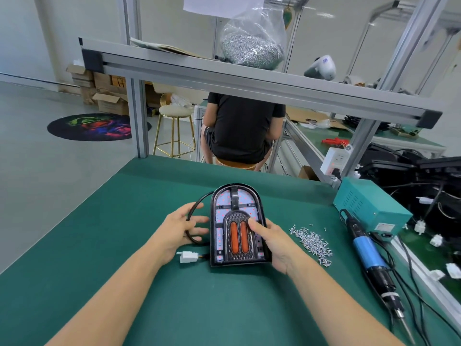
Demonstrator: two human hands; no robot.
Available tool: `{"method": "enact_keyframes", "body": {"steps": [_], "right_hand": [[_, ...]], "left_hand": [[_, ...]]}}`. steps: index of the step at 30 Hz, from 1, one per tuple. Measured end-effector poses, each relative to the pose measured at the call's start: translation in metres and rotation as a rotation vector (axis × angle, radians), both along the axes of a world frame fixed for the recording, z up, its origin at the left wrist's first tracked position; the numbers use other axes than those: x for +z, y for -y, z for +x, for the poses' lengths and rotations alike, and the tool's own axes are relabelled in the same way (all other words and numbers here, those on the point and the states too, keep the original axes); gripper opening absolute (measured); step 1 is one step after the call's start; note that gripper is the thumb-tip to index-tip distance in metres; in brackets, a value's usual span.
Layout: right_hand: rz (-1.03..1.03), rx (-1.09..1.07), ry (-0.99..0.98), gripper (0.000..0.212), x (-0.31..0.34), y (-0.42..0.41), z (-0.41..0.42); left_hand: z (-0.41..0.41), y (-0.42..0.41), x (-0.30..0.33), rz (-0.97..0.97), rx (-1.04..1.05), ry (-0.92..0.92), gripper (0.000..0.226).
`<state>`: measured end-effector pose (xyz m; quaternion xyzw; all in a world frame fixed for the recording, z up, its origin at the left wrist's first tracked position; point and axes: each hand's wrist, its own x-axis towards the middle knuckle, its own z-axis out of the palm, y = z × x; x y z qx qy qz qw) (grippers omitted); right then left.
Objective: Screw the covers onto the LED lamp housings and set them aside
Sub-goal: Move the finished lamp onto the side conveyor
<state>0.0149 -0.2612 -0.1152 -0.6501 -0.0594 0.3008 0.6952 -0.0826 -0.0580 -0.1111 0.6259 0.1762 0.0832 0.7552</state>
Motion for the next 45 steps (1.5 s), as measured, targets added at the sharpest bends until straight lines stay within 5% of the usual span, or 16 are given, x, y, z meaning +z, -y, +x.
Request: {"method": "enact_keyframes", "body": {"steps": [5, 9, 15, 27, 30, 33, 37, 41, 45], "right_hand": [[0.011, -0.025, 0.000, 0.042, 0.002, -0.002, -0.003], [0.072, -0.057, -0.004, 0.042, 0.003, -0.003, -0.006], [0.189, 0.007, 0.017, 0.053, -0.003, -0.004, -0.010], [0.470, 0.158, 0.020, 0.090, 0.013, 0.000, -0.006], [0.366, 0.018, 0.025, 0.083, 0.013, -0.002, 0.001], [0.164, 0.010, 0.177, 0.105, 0.014, -0.011, -0.001], [-0.063, 0.200, 0.356, 0.044, 0.020, -0.026, -0.005], [-0.088, 0.190, 0.278, 0.035, 0.010, -0.025, -0.007], [0.179, -0.003, 0.057, 0.044, 0.001, -0.016, -0.014]], "left_hand": [[-0.007, 0.005, -0.002, 0.017, -0.114, 0.027, 0.038], [-0.012, 0.010, -0.006, 0.140, -0.267, -0.019, 0.072], [0.003, 0.021, -0.004, 0.024, -0.120, -0.018, 0.032], [0.009, 0.018, 0.013, -0.236, -0.167, 0.146, 0.031], [0.007, 0.017, 0.013, -0.238, -0.194, 0.142, 0.024], [0.005, 0.019, 0.015, -0.239, -0.245, 0.142, 0.019], [0.005, 0.022, 0.021, -0.239, -0.298, 0.145, 0.017], [0.005, 0.019, 0.020, -0.245, -0.227, 0.156, 0.021], [0.010, 0.020, 0.012, -0.254, -0.054, 0.165, 0.020]]}}
